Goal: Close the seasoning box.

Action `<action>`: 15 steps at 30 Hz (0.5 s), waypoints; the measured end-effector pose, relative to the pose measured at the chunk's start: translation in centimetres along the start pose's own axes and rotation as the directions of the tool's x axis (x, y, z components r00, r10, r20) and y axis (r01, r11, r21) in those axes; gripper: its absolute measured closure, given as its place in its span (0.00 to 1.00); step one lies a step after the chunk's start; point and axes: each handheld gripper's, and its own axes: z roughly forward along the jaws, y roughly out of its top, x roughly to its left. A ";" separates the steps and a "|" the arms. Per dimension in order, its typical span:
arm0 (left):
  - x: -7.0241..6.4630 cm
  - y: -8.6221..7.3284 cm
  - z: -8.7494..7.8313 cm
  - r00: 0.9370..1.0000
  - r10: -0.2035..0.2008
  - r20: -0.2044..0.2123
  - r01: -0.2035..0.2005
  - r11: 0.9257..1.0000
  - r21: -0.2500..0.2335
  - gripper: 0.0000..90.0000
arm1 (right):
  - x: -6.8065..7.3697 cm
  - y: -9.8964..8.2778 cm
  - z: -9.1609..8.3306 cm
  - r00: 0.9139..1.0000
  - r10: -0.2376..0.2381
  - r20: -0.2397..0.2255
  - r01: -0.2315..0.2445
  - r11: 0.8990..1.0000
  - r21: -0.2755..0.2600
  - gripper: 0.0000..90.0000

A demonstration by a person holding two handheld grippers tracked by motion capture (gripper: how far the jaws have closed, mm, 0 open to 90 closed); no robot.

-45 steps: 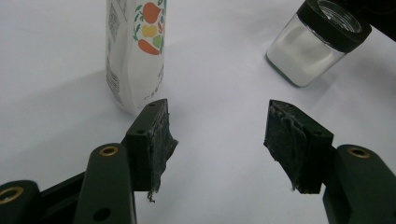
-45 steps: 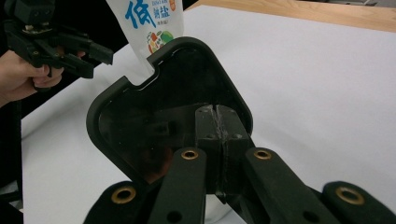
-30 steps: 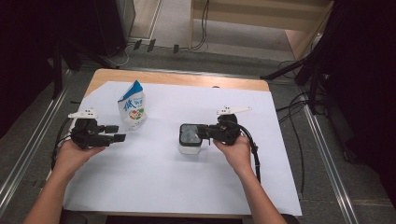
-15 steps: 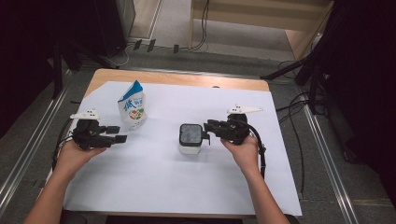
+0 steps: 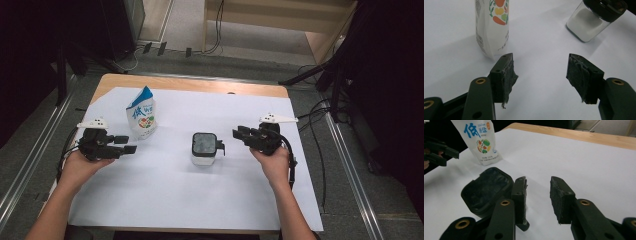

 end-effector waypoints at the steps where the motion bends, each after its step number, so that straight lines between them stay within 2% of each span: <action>1: 0.0 0.0 0.0 1.000 0.002 0.000 -0.002 1.000 -0.002 0.43 | -0.1 -0.1 -0.1 1.000 -0.002 0.005 0.002 1.000 0.003 0.73; 7: -0.1 0.0 0.1 1.000 0.001 0.002 -0.001 1.000 -0.006 0.43 | -1.1 -1.3 -0.9 0.999 0.007 0.049 -0.008 1.000 0.017 0.69; 12: -0.1 0.0 0.2 1.000 0.005 -0.003 -0.005 1.000 -0.004 0.43 | -2.0 -2.3 -1.8 0.996 0.015 0.087 -0.015 1.000 -0.004 0.67; 15: -0.1 0.0 0.2 1.000 0.003 0.003 -0.003 1.000 -0.001 0.43 | -2.5 -2.8 -2.4 0.994 0.041 0.105 -0.040 0.999 -0.007 0.67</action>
